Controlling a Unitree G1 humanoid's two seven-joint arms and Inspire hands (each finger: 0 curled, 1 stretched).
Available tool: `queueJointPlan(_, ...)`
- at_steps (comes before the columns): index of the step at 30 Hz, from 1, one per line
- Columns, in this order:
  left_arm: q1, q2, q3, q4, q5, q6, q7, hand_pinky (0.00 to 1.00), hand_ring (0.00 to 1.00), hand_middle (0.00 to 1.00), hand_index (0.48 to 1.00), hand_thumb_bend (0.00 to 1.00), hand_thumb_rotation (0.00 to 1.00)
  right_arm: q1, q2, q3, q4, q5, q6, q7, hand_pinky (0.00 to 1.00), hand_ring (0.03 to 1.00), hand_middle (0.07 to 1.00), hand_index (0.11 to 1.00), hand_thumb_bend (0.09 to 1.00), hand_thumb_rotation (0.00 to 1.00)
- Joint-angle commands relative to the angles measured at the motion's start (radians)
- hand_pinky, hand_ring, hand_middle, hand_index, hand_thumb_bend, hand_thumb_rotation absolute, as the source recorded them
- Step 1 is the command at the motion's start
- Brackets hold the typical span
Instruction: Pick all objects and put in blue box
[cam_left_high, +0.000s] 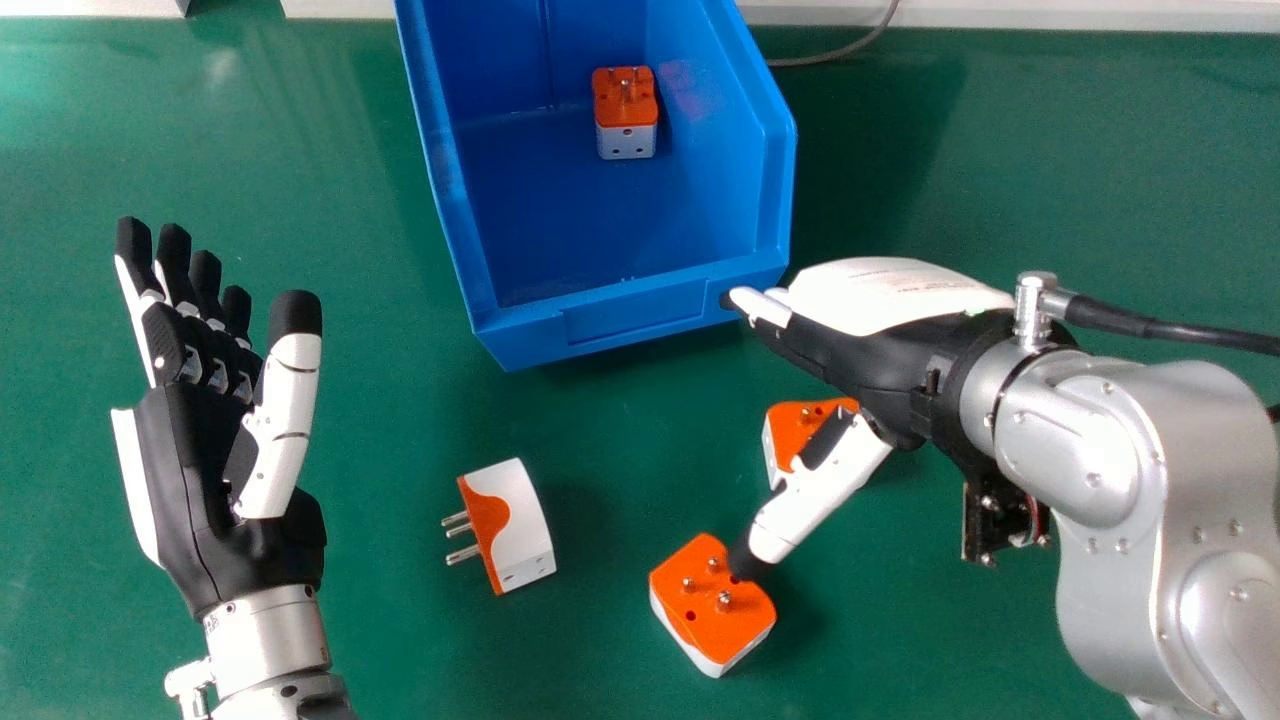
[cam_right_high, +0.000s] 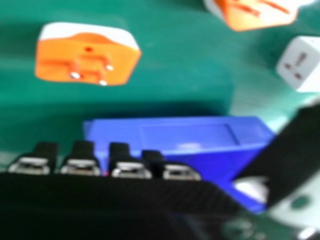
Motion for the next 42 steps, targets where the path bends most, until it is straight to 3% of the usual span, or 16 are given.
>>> queueJointPlan(1, 0.001, -0.017, -0.004, -0.019, 0.009, -0.006, 0.0, 1.0, 1.0, 1.0, 1.0, 0.63, 0.41, -0.02, 0.003, -0.012, 0.008, -0.036, 0.001, -0.017, 1.0, 0.999, 1.0, 1.0, 1.0, 0.4)
queueJointPlan(4, 0.001, -0.018, -0.006, -0.02, 0.004, -0.006, -0.004, 1.0, 1.0, 1.0, 1.0, 0.64, 0.41, -0.016, 0.006, -0.016, 0.035, -0.046, -0.005, -0.046, 1.0, 1.0, 1.0, 1.0, 1.0, 0.36)
queueJointPlan(8, 0.002, -0.018, -0.005, -0.018, 0.013, -0.01, 0.003, 1.0, 1.0, 1.0, 1.0, 0.64, 0.41, -0.011, 0.002, -0.016, 0.077, -0.057, -0.015, -0.095, 1.0, 1.0, 1.0, 0.999, 1.0, 0.34)
queueJointPlan(12, 0.003, -0.017, -0.007, -0.018, 0.001, -0.008, -0.005, 1.0, 1.0, 1.0, 1.0, 0.64, 0.41, -0.004, -0.006, -0.017, 0.118, -0.05, -0.033, -0.151, 1.0, 1.0, 1.0, 0.996, 1.0, 0.33)
queueJointPlan(19, 0.005, -0.017, -0.01, -0.025, 0.007, -0.004, 0.0, 1.0, 1.0, 1.0, 1.0, 0.64, 0.41, 0.009, -0.013, -0.017, 0.172, -0.032, -0.067, -0.229, 1.0, 1.0, 1.0, 0.987, 1.0, 0.29)
queueJointPlan(24, 0.001, -0.018, -0.009, -0.024, -0.002, -0.003, -0.003, 1.0, 1.0, 1.0, 1.0, 0.64, 0.41, 0.006, 0.004, 0.001, 0.28, -0.002, -0.1, -0.302, 1.0, 1.0, 1.0, 0.98, 1.0, 0.27)
queueJointPlan(32, -0.008, -0.019, -0.009, -0.021, 0.004, -0.006, 0.003, 1.0, 1.0, 1.0, 1.0, 0.64, 0.41, -0.002, 0.023, 0.048, 0.481, 0.045, -0.194, -0.458, 1.0, 1.0, 1.0, 0.975, 1.0, 0.26)
queueJointPlan(40, -0.013, -0.024, -0.011, -0.018, -0.001, -0.009, 0.004, 1.0, 1.0, 1.0, 1.0, 0.64, 0.4, -0.02, 0.03, 0.083, 0.716, 0.109, -0.34, -0.657, 1.0, 1.0, 1.0, 0.958, 1.0, 0.22)
queueJointPlan(42, -0.015, -0.023, -0.01, -0.016, 0.005, -0.011, 0.008, 1.0, 1.0, 1.0, 1.0, 0.63, 0.4, -0.024, 0.03, 0.088, 0.76, 0.119, -0.365, -0.703, 1.0, 1.0, 1.0, 0.956, 1.0, 0.21)
